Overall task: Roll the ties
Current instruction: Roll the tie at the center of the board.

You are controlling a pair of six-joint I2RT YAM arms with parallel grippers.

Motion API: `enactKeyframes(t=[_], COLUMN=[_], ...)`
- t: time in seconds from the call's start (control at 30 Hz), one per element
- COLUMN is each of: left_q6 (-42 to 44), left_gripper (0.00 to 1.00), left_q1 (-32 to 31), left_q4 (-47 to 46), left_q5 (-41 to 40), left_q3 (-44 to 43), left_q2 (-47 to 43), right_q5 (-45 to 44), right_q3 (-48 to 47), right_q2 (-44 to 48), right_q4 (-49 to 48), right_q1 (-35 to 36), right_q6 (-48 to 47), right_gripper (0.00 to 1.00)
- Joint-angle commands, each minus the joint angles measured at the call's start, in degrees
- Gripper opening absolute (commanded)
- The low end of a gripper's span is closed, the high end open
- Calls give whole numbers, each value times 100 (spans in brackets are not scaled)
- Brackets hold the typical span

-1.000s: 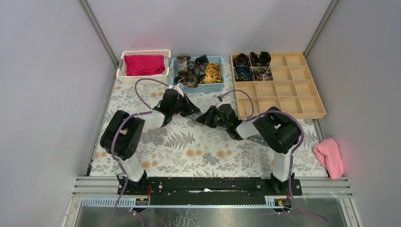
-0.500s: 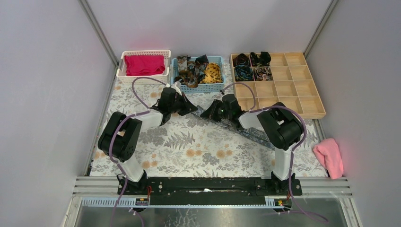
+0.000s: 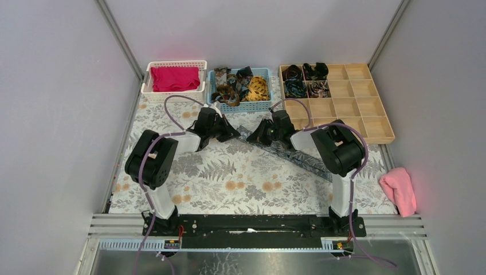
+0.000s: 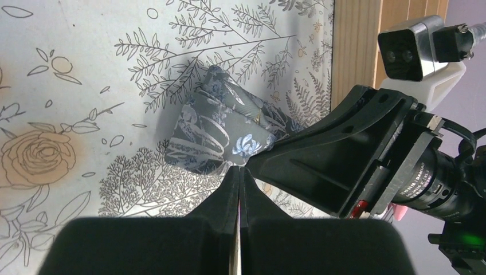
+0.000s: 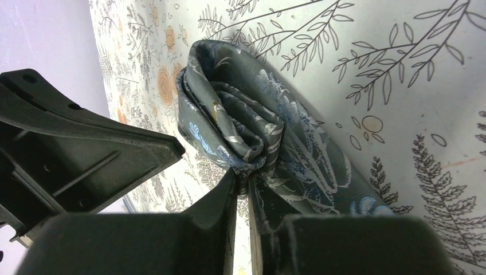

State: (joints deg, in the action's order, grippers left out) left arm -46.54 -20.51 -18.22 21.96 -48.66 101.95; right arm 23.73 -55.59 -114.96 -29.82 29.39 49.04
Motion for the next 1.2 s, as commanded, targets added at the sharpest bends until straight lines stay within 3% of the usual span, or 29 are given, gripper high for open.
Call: enactKeyframes(t=[0.0,0.4,0.67,0.73,0.9,1.0,1.17], left_q6=[-8,-118,-65,-65,-83,-81,-78], left_gripper=[0,0,0,0,0,0,0], left_q1=[-35,-194,-208,-208,-208,-208,-216], left_q4=[-366,-398,-321,-323,-367,-359,-325], left_q5=[53,-44,-180,-176,-131,-130,-119], left_q3=[-195,-653,-723,-745,-800,-824,-932], left_q2=[230,753,1030,1104,1229,1223,1248], right_q5=[100,112,-306,-421,-649,-535,-391], right_q3=[-191,-363,-443,-431,-273,-376,-539], right_q2=[-135,-193,323,495,806,734,506], right_q4=[157,468,1036,1182,1201,1253,1230], right_q1=[-47,-56,-60,-59,-50,-53,-48], right_q6=[-145,-286,-672,-753,-807,-866,-872], right_gripper=[15,17,50,54,50,35,23])
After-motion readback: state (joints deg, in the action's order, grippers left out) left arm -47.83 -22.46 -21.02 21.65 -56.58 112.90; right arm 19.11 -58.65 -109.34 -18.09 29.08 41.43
